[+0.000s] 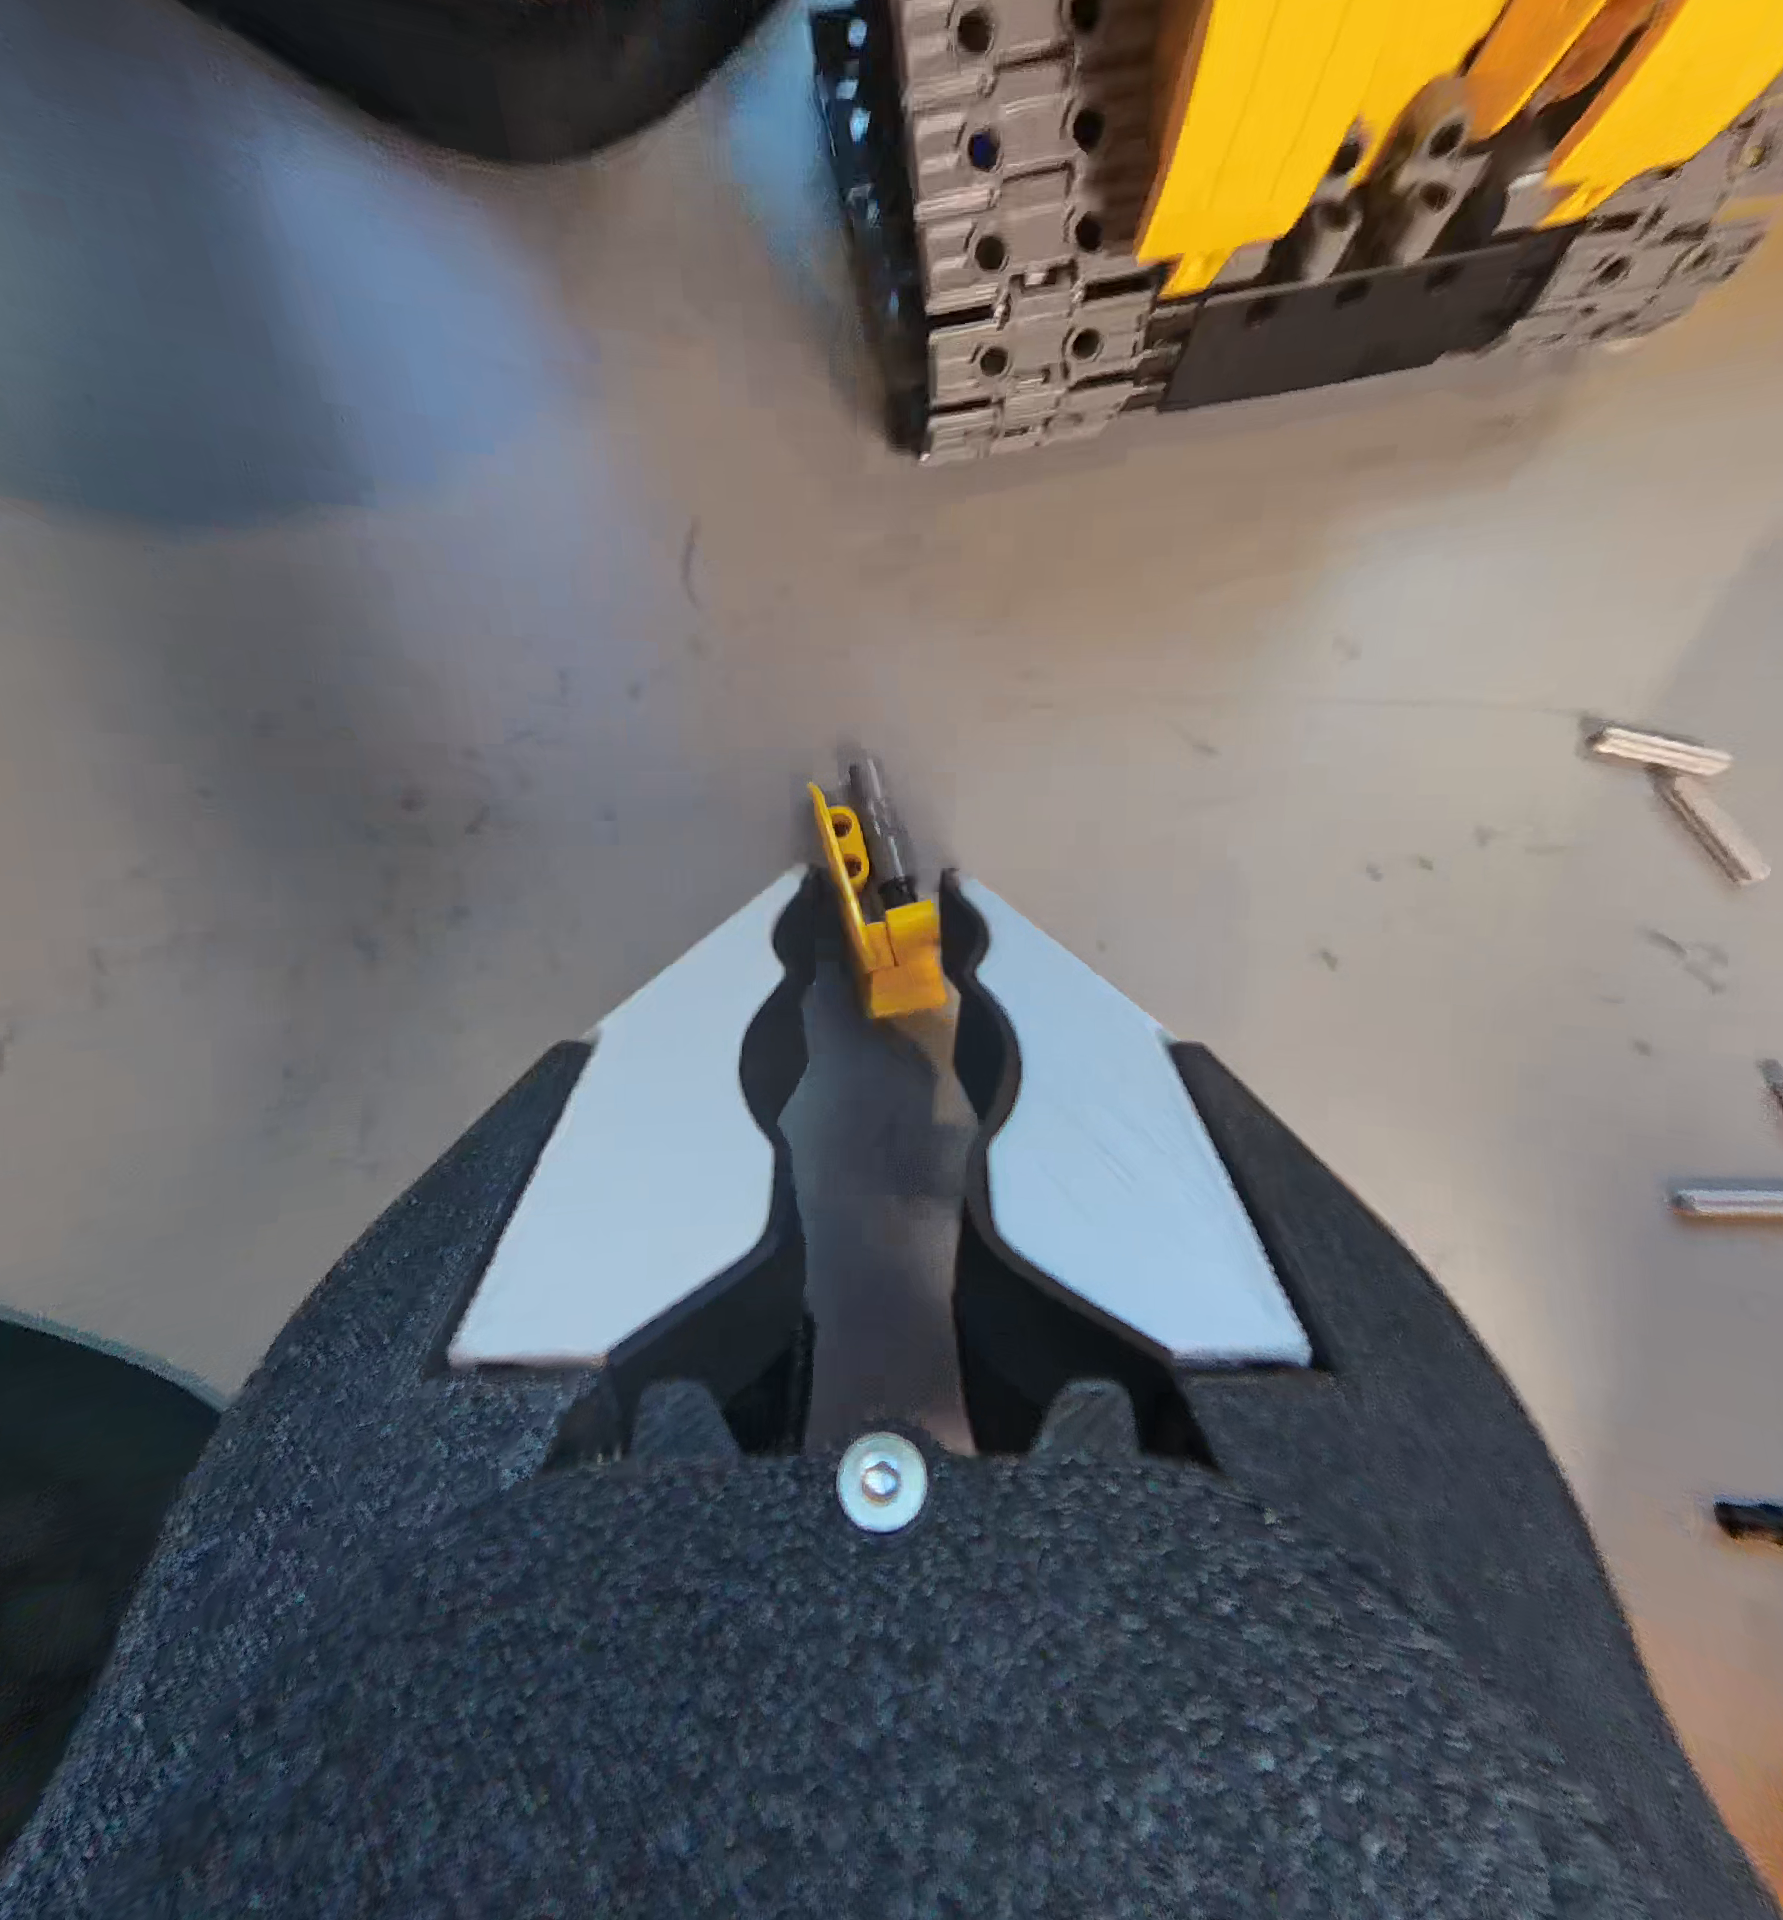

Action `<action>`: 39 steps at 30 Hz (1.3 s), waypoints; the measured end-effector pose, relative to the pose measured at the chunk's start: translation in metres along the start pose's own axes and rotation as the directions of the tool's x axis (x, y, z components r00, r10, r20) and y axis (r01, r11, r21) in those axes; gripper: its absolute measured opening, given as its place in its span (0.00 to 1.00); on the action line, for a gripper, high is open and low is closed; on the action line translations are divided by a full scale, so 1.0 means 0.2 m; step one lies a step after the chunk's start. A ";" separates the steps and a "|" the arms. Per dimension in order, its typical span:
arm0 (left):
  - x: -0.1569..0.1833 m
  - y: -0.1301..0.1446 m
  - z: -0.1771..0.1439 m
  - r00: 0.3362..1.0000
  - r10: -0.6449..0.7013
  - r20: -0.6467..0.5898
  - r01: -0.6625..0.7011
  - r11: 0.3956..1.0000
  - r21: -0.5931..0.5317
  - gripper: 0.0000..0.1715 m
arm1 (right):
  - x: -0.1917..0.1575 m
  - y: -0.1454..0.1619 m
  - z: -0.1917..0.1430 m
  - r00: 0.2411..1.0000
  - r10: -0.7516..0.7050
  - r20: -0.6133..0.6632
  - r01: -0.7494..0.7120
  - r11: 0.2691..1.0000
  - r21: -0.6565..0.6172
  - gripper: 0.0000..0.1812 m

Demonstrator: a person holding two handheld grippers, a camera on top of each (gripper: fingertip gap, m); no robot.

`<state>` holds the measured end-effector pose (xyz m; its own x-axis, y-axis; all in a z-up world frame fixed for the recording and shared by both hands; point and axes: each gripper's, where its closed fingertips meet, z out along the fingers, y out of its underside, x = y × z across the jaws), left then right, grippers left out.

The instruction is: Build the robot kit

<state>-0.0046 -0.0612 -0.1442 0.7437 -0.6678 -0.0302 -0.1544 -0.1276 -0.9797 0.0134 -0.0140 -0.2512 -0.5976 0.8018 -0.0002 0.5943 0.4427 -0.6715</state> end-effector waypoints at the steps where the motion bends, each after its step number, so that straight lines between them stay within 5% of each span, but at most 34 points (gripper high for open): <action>1: 0.02 0.01 0.01 1.000 0.007 -0.010 -0.007 1.000 -0.012 0.03 | -0.01 -0.02 0.00 1.000 0.007 0.014 -0.007 1.000 0.021 0.08; 4: 0.05 0.05 0.04 0.998 0.066 -0.002 -0.066 0.996 -0.068 0.03 | -0.04 -0.04 -0.01 0.999 -0.021 0.034 0.019 0.998 0.056 0.08; 7: 0.09 0.08 0.07 0.991 0.132 0.003 -0.131 0.985 -0.114 0.03 | -0.11 -0.15 -0.11 0.997 -0.050 0.052 0.037 0.973 0.226 0.08; 14: 0.14 0.09 0.08 0.991 0.120 -0.051 -0.125 0.986 -0.110 0.03 | -0.23 -0.22 -0.31 0.999 -0.044 -0.026 0.051 0.910 0.411 0.08; 26: 0.21 0.14 0.11 0.982 0.155 -0.104 -0.171 0.971 -0.165 0.03 | -0.29 -0.19 -0.26 0.997 -0.080 -0.017 0.081 0.937 0.341 0.08; 39: 0.22 0.32 0.11 0.971 0.193 -0.144 -0.233 0.902 -0.363 0.03 | -0.31 -0.09 -0.15 0.995 -0.095 -0.011 0.096 0.981 0.166 0.08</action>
<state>0.0325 -0.0817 -0.2123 0.5983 -0.7785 -0.1899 -0.5492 -0.2258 -0.8046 0.0554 -0.0607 -0.2173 -0.6454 0.7605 0.0719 0.4368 0.4446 -0.7820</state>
